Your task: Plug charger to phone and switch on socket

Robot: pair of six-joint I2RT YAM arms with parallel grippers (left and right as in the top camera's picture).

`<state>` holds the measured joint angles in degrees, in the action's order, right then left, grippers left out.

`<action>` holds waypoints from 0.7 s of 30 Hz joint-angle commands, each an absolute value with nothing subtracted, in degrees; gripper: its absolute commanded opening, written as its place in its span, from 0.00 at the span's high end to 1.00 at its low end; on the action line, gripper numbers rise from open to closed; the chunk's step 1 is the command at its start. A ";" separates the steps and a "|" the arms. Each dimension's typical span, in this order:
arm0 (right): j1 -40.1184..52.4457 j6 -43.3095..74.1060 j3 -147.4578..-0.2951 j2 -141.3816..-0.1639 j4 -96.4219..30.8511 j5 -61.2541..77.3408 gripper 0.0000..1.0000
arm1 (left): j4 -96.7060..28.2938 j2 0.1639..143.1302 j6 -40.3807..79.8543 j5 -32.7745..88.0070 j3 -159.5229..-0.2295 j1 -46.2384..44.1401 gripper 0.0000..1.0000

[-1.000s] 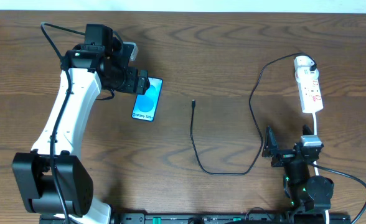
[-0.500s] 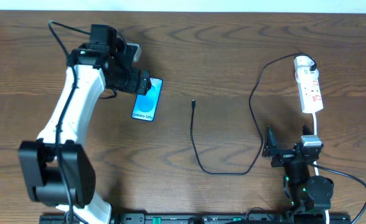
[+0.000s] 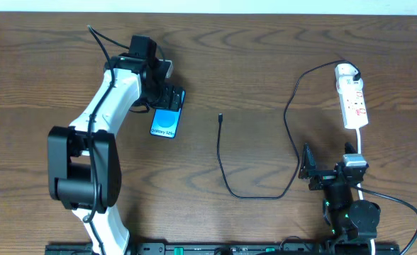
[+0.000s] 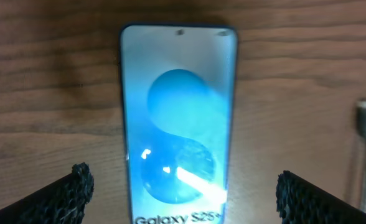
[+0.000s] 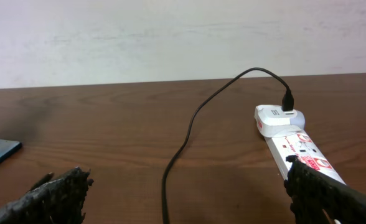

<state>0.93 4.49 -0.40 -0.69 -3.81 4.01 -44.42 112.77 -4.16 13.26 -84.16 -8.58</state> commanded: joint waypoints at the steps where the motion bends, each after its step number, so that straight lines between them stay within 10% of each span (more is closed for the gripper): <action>1: 0.80 4.19 -0.32 -0.34 -4.08 3.75 0.01 | -43.83 114.80 -1.37 10.85 -85.21 -8.58 0.05; 21: 0.80 4.21 -0.32 -0.34 -4.08 3.75 0.01 | -40.27 116.51 1.17 8.93 -82.78 -11.22 0.05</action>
